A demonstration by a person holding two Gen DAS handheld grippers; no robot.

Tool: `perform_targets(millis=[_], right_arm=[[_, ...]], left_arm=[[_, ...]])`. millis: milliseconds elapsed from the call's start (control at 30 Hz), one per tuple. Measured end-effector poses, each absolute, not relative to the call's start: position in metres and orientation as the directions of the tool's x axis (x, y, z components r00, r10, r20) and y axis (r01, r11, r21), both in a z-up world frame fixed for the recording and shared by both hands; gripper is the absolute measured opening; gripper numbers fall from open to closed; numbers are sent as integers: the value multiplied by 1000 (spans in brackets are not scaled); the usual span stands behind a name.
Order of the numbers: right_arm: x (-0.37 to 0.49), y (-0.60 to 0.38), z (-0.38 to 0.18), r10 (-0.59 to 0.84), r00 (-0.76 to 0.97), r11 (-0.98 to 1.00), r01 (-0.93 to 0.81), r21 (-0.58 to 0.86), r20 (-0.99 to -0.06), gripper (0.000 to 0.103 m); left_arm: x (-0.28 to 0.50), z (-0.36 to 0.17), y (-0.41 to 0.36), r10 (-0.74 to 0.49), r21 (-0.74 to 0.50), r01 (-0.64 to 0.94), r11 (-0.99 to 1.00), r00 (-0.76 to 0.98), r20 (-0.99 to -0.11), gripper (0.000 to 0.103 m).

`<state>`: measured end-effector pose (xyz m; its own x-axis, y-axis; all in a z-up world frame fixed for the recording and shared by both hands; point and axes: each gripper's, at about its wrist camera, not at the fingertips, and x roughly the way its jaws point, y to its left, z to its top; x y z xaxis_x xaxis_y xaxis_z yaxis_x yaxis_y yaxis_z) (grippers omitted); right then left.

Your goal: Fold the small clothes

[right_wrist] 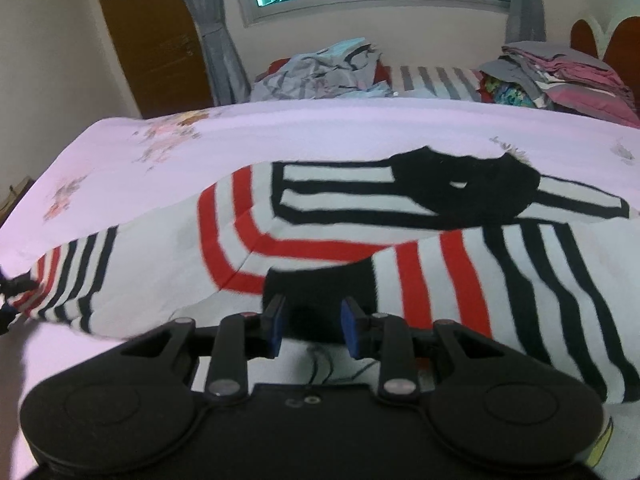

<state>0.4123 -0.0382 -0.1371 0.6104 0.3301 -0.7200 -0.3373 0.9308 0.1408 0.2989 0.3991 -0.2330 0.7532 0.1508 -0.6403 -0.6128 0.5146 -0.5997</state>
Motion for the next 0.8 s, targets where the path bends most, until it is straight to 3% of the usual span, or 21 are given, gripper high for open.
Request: perform_targets(millis=[267,500,667,800], right_arm=[[431,-32,-158,290,580,930,-358,81,-761,27],[422,-70,-129,353,616,930,-315,191,-704,29],[409,-119,-117,330,644,944,-245,223,-690,30],[398,-157,-120,287,653,958,-185,220,-701,31]], left_arm=[[337,-176,355,57,-607,-414,678,854,-518,6],[401,-123,246,-214,-599,-86,796,886,-411,6],[443,-129,140,-419,-592,104,799,803,-425,6],[460,-156,82,-475,-558,146,817,719,-507,6]])
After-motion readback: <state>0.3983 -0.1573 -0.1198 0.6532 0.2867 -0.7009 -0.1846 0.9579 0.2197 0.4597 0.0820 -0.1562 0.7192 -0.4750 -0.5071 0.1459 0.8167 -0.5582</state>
